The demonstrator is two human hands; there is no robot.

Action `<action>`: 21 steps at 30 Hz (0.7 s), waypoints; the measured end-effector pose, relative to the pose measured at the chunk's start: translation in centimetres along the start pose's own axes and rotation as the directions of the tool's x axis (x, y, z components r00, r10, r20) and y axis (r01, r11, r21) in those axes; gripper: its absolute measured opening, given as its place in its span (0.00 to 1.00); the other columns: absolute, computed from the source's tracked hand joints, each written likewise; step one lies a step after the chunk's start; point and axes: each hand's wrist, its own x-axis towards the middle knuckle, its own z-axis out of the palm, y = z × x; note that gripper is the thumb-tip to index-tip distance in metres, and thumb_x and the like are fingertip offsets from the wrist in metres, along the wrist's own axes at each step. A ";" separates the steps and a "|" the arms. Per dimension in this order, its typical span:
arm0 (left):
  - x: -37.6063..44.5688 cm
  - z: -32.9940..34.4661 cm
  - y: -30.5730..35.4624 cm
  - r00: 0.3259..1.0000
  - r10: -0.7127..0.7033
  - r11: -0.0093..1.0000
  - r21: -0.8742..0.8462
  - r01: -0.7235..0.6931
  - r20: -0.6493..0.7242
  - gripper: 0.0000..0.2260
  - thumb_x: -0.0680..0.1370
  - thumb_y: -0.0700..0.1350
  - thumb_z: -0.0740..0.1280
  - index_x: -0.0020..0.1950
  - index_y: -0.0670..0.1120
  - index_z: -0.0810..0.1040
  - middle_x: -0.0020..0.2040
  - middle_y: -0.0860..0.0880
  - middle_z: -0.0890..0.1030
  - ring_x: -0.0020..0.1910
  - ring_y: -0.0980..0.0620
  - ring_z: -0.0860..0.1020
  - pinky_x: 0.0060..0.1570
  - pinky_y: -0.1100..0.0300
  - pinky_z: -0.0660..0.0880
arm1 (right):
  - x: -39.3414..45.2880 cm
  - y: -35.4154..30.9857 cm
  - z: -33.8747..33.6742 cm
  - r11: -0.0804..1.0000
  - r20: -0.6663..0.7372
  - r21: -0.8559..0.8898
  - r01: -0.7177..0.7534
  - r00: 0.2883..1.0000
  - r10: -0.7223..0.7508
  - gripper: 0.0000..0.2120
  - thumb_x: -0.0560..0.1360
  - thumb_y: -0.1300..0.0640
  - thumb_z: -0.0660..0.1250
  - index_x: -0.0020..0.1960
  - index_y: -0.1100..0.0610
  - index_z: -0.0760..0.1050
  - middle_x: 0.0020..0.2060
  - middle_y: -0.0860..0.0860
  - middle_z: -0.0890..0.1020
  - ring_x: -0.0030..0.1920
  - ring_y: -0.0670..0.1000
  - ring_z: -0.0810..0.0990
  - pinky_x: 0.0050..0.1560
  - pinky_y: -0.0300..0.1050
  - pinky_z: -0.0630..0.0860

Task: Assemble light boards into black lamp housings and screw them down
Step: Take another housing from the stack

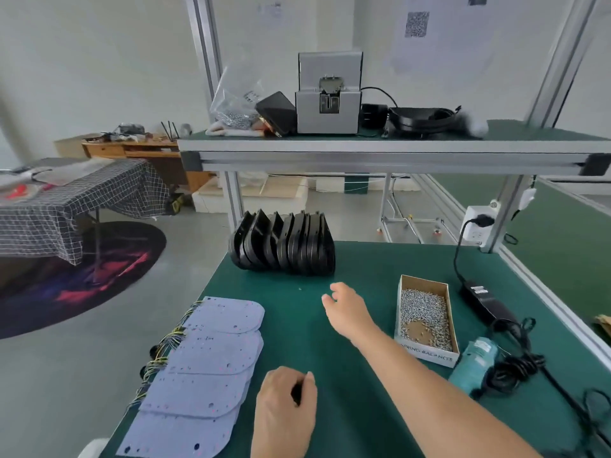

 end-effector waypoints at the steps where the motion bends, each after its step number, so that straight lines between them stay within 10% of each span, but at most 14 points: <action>1: 0.0 0.1 0.0 1.000 0.012 1.000 0.000 -0.012 -0.009 0.12 0.73 0.36 0.77 0.33 0.42 0.79 0.32 0.54 0.78 0.38 0.55 0.76 0.42 0.74 0.68 | 1.6 -0.2 0.1 1.000 -0.019 0.011 -0.014 1.000 0.014 0.24 0.86 0.52 0.58 0.80 0.57 0.63 0.70 0.55 0.77 0.58 0.55 0.80 0.56 0.47 0.75; 10: 0.6 0.7 -0.9 0.972 0.195 0.980 -0.002 -0.197 -0.127 0.11 0.68 0.39 0.77 0.30 0.45 0.78 0.31 0.56 0.77 0.37 0.58 0.73 0.36 0.69 0.71 | 9.5 -0.6 0.8 0.995 -0.164 -0.072 0.069 0.983 -0.080 0.21 0.85 0.55 0.62 0.77 0.56 0.69 0.73 0.54 0.74 0.71 0.58 0.74 0.66 0.52 0.74; 21: 0.9 1.2 -1.7 0.964 0.234 0.971 -0.024 -0.239 -0.127 0.09 0.68 0.42 0.75 0.30 0.47 0.78 0.32 0.59 0.77 0.35 0.59 0.73 0.36 0.67 0.73 | 11.1 0.0 0.8 0.977 -0.241 -0.181 0.114 0.958 -0.157 0.06 0.83 0.55 0.65 0.55 0.56 0.79 0.49 0.52 0.83 0.47 0.56 0.80 0.44 0.49 0.77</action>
